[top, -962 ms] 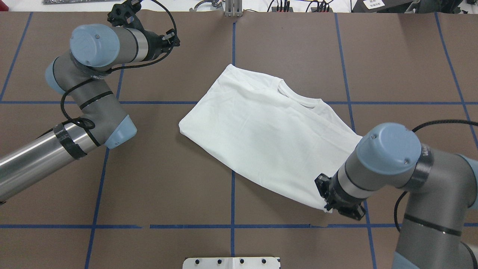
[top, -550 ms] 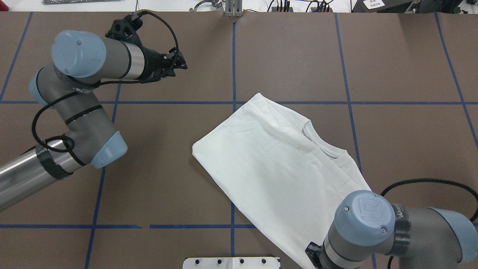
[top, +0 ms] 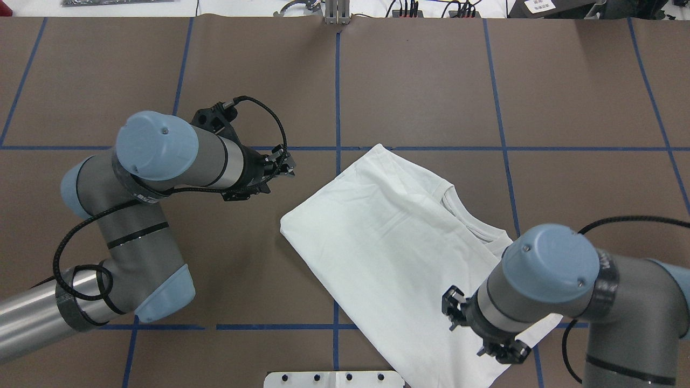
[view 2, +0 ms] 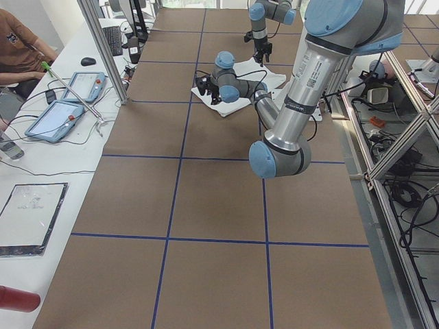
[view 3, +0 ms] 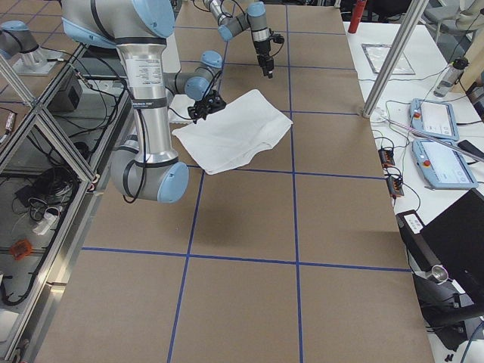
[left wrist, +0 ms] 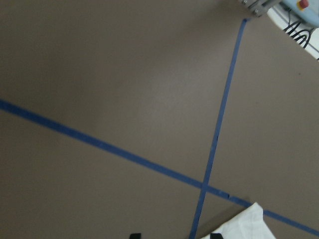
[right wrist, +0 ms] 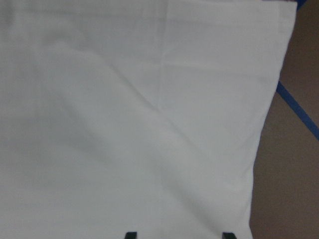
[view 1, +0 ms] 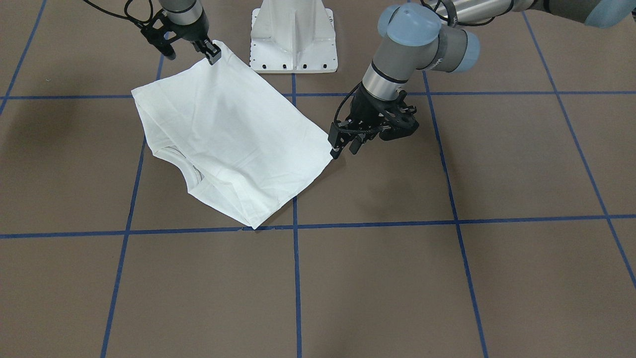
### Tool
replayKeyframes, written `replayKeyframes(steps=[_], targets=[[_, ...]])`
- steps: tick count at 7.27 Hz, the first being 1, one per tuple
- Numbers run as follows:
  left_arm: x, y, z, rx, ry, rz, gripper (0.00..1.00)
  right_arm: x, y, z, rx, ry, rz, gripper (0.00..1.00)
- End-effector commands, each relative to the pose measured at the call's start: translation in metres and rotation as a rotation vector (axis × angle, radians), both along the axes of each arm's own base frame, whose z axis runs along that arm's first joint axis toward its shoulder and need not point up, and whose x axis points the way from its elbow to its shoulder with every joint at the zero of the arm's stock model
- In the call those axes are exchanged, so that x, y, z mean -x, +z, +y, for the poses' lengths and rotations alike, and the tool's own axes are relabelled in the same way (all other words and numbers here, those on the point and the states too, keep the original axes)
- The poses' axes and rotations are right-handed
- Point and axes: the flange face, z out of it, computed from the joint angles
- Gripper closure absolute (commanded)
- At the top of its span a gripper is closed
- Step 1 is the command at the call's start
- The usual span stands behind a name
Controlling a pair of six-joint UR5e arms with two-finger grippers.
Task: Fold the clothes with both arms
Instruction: 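Pull the shirt corner straight with the left gripper while the right gripper rises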
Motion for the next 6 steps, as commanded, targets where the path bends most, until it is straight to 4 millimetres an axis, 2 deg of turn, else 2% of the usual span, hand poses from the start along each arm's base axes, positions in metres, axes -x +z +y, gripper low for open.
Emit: replayKeyframes(steps=[1,2,3,4,6], targets=[[-0.046,0.012,0.053,0.097,0.059,-0.033,0.29,-0.047,-0.030,-0.116,-0.101,0.191,-0.043,0.00],[-0.063,0.017,0.069,0.103,0.070,-0.048,0.29,-0.054,-0.025,-0.160,-0.161,0.209,-0.014,0.00],[-0.070,0.022,0.067,0.103,0.058,-0.063,0.29,-0.053,-0.016,-0.185,-0.254,0.199,0.033,0.00],[-0.072,0.023,0.066,0.102,0.058,-0.066,0.37,-0.045,-0.010,-0.193,-0.283,0.170,0.056,0.00],[-0.076,0.025,0.062,0.090,0.037,-0.072,0.44,-0.048,-0.011,-0.192,-0.275,0.172,0.055,0.00]])
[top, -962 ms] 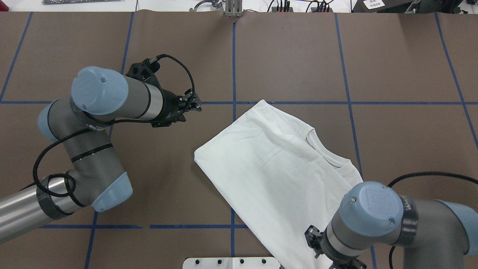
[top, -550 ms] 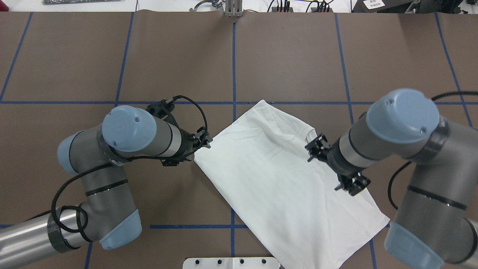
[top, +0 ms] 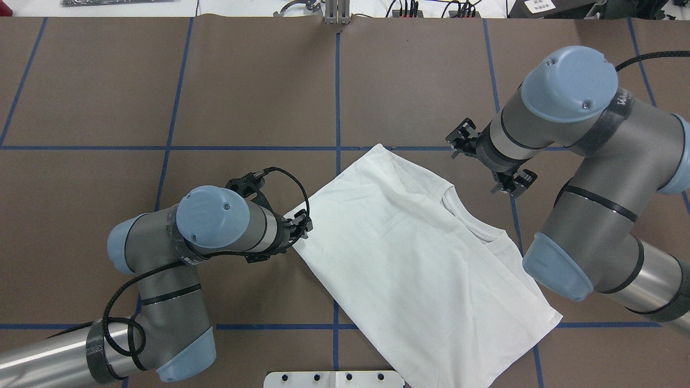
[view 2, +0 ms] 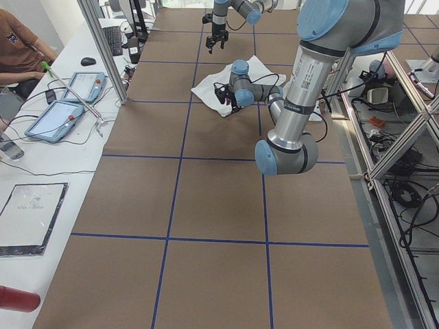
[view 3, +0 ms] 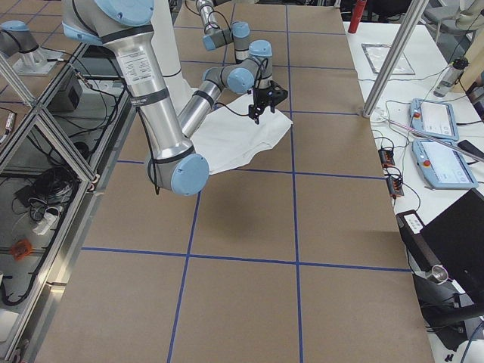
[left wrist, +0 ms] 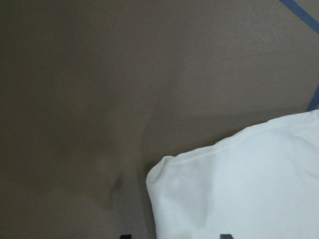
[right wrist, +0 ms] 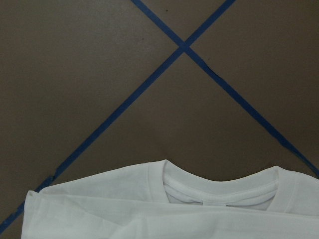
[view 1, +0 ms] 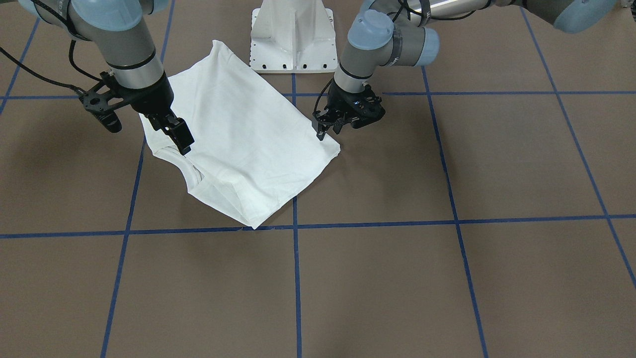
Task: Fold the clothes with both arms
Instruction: 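Pull the shirt corner straight with the left gripper while the right gripper rises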
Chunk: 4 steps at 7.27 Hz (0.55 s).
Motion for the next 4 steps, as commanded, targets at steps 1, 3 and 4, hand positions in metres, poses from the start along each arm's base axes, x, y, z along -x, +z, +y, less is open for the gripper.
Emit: replayKeyframes(steps=[1,3,4], targets=[[-0.004,0.004,-0.004,-0.011,-0.011,-0.012,0.45,-0.004,-0.002,0.000,-0.004,-0.002,0.002,0.00],[-0.004,0.008,-0.010,-0.037,-0.045,-0.030,0.99,-0.004,0.002,0.001,0.002,0.000,0.008,0.00],[-0.002,0.018,-0.025,-0.100,-0.055,-0.071,1.00,-0.005,0.002,0.001,0.004,0.000,0.007,0.00]])
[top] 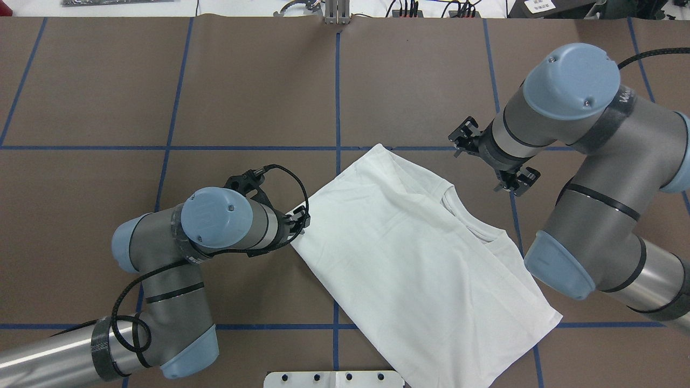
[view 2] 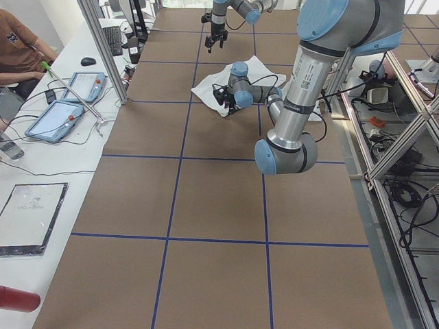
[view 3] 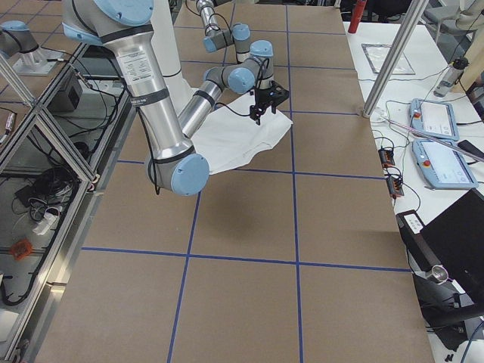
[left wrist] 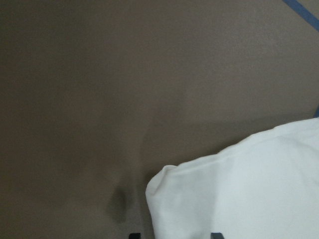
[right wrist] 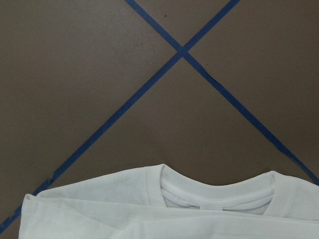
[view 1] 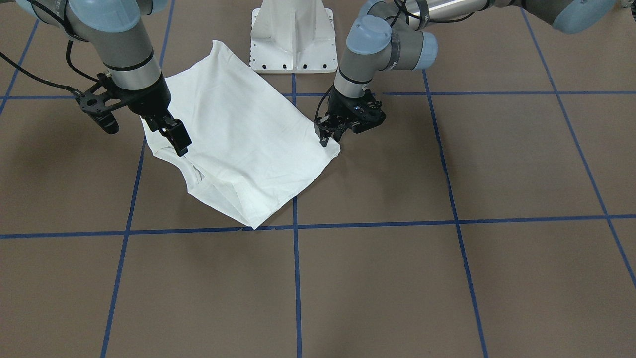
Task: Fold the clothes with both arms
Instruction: 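Pull the shirt corner straight with the left gripper while the right gripper rises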
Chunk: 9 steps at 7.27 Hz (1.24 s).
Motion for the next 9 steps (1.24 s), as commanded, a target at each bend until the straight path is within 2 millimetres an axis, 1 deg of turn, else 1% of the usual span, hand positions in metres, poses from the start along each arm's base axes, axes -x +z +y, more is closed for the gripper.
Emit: replayKeyframes(steps=[1,2,3,4,5,6,7,8,9], targets=[[0.019,0.012,-0.041,-0.114,-0.026,-0.065,1.00,0.002,-0.001,0.003,0.002,-0.005,-0.004,0.00],[0.039,0.026,-0.079,-0.146,-0.057,-0.104,1.00,0.005,-0.004,0.006,0.003,-0.015,-0.010,0.00],[0.058,0.041,-0.129,-0.184,-0.111,-0.101,1.00,0.006,-0.006,0.008,0.011,-0.028,-0.021,0.00],[0.062,0.045,-0.181,-0.233,-0.149,-0.098,1.00,0.006,-0.007,0.008,0.009,-0.029,-0.024,0.00],[0.055,0.055,-0.237,-0.250,-0.201,-0.083,1.00,0.007,-0.007,0.008,0.007,-0.029,-0.026,0.00],[0.056,0.059,-0.286,-0.266,-0.248,-0.075,1.00,0.008,-0.006,0.007,0.003,-0.029,-0.027,0.00],[0.071,0.050,-0.315,-0.280,-0.275,-0.084,1.00,0.010,-0.007,0.009,0.002,-0.031,-0.027,0.00],[0.068,0.057,-0.325,-0.282,-0.281,-0.089,1.00,0.014,-0.008,0.012,-0.003,-0.038,-0.028,0.00],[0.067,0.060,-0.328,-0.292,-0.287,-0.076,0.86,0.017,-0.013,0.013,-0.011,-0.042,-0.034,0.00]])
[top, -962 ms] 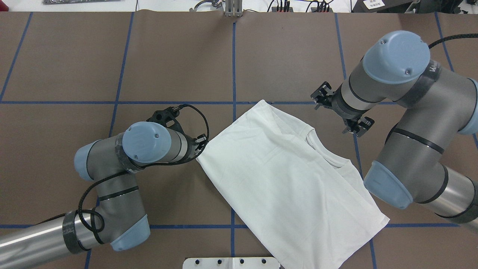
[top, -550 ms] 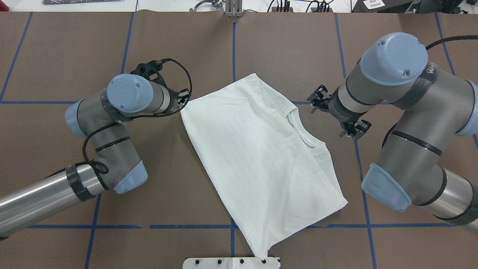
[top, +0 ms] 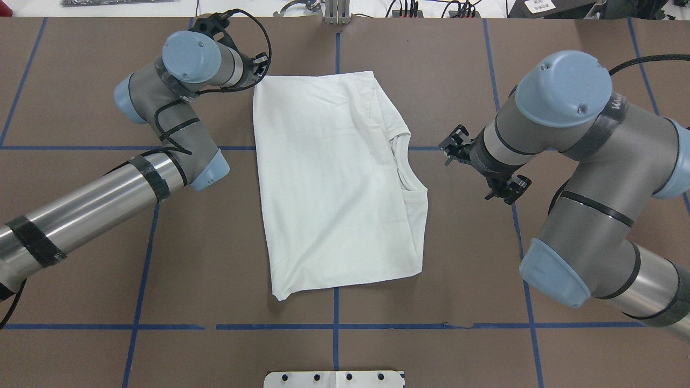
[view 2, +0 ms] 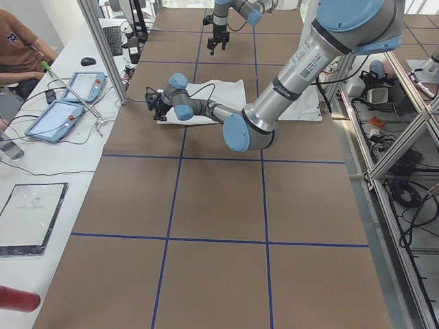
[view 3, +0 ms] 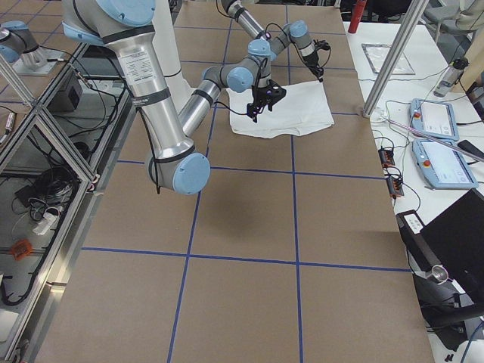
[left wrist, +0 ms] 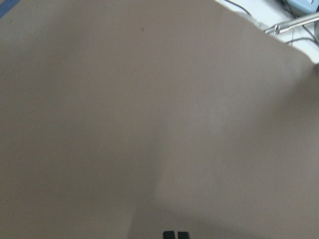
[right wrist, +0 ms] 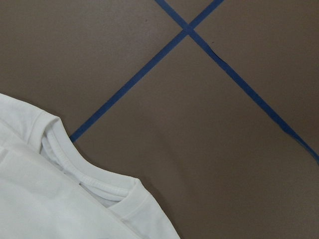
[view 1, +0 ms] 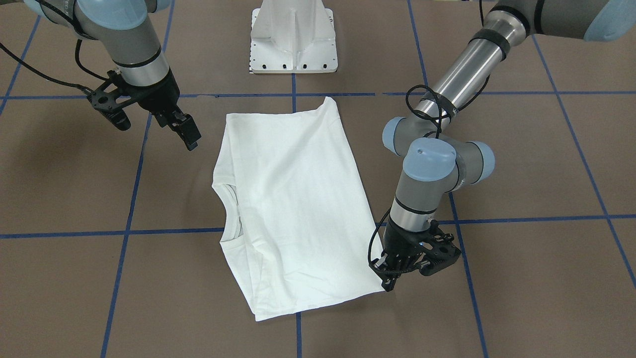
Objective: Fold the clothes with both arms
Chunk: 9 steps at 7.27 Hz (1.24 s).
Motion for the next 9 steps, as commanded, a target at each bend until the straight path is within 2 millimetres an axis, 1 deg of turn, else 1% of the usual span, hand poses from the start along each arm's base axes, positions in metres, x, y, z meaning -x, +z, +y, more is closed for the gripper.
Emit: replayKeyframes(steps=[1,2,3,4,5,6,7,8,9], targets=[[-0.001,-0.008,-0.011,-0.023,-0.006,0.022,0.31,0.018,-0.006,0.013,-0.022,-0.035,-0.021,0.00],[0.006,-0.032,-0.006,-0.056,0.005,0.059,0.24,0.034,-0.009,0.029,-0.046,-0.063,-0.026,0.00],[0.017,-0.041,0.010,-0.068,0.047,0.104,0.24,0.060,-0.008,0.054,-0.106,-0.076,0.011,0.00],[0.027,-0.041,0.026,-0.069,0.092,0.134,0.24,0.094,-0.001,0.084,-0.107,-0.073,0.041,0.00],[0.032,-0.039,0.032,-0.067,0.105,0.144,0.24,0.115,0.004,0.103,-0.102,-0.070,0.061,0.00],[0.032,-0.037,0.032,-0.066,0.105,0.143,0.24,0.128,0.011,0.115,-0.083,-0.062,0.075,0.00],[0.032,-0.036,0.032,-0.066,0.106,0.141,0.24,0.150,0.018,0.113,-0.058,-0.043,0.096,0.01],[0.032,-0.036,0.032,-0.066,0.106,0.141,0.24,0.174,0.029,0.114,-0.054,-0.046,0.084,0.01],[0.032,-0.036,0.032,-0.066,0.106,0.141,0.24,0.189,0.042,0.111,-0.049,-0.039,0.051,0.03]])
